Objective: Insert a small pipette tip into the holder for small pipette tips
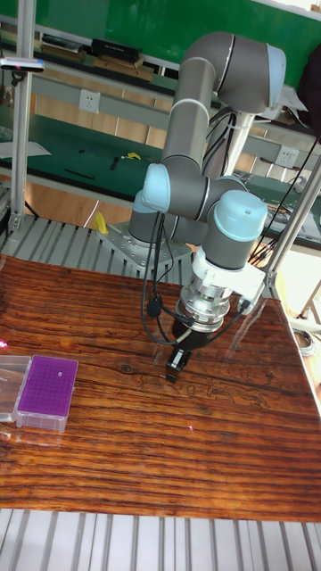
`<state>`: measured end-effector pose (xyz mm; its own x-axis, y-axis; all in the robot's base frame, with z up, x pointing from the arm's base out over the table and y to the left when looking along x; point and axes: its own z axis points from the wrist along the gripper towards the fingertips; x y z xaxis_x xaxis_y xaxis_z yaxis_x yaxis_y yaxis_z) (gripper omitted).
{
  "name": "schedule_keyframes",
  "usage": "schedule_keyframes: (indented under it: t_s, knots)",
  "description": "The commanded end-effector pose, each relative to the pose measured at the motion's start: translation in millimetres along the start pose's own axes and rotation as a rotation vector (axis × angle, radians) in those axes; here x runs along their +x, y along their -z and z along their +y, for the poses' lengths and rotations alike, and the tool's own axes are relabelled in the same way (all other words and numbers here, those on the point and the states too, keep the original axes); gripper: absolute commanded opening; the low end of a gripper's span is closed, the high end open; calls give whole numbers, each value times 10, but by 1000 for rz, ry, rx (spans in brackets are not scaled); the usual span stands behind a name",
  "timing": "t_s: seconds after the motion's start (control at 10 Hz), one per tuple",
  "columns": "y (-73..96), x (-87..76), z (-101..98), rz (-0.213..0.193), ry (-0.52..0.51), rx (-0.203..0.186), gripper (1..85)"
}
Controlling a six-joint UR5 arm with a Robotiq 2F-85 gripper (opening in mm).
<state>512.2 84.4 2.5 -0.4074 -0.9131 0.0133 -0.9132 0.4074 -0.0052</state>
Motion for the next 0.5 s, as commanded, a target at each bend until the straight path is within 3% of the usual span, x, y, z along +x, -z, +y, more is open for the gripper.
schedule_keyframes:
  t_s: [0.0, 0.4]
  knots:
    - [9, -35, 4, -15, -8, -3, 223]
    - [10, -59, -96, -14, 16, 34, 223]
